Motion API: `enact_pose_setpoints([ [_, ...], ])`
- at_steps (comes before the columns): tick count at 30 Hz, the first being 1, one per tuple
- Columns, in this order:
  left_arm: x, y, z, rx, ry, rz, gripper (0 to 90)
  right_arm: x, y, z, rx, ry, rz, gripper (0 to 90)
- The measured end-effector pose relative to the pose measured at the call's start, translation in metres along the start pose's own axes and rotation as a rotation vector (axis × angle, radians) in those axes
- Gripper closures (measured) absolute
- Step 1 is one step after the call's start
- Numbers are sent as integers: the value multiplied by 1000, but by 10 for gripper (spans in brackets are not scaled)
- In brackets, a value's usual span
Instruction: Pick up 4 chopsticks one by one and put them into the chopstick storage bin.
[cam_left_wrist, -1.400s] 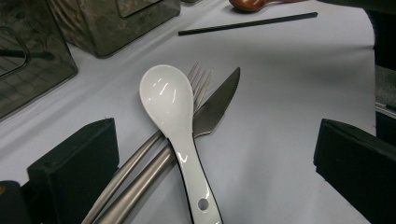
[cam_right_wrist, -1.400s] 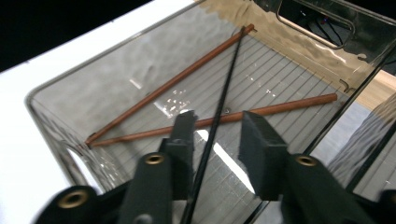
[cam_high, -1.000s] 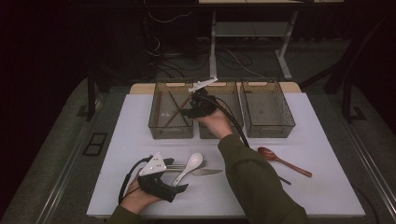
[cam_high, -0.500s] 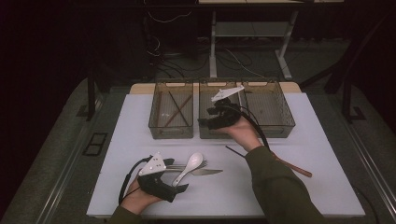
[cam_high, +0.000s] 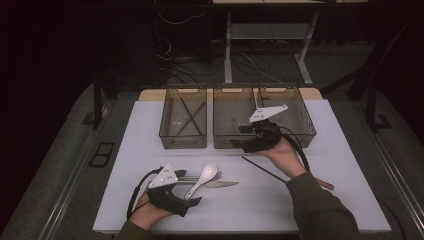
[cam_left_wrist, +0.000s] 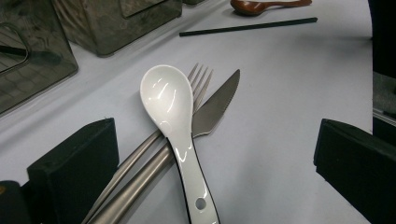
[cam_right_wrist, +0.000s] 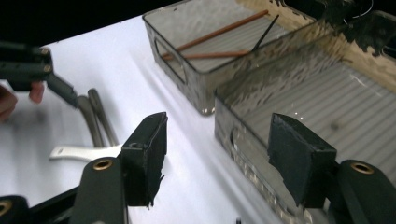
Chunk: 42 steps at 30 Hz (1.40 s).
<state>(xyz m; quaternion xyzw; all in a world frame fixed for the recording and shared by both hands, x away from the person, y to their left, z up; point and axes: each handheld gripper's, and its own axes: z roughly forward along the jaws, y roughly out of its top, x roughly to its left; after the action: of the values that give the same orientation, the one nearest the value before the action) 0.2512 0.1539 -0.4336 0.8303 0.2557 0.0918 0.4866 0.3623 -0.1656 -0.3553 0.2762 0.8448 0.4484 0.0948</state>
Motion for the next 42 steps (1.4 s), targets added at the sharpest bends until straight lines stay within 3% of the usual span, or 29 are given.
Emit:
enact_pose_setpoints([
  [13,0,0,-1,-1,11,-3,0,-1,-57,-33,2,-16,37,384],
  [23,1,0,-2,0,13,2,0,-1,-95,-57,41,-36,48,417],
  [31,0,0,-2,0,14,5,0,-4,-116,-74,74,-50,64,541],
  [42,0,0,-3,-1,18,4,0,-6,-138,-74,169,-65,64,718],
])
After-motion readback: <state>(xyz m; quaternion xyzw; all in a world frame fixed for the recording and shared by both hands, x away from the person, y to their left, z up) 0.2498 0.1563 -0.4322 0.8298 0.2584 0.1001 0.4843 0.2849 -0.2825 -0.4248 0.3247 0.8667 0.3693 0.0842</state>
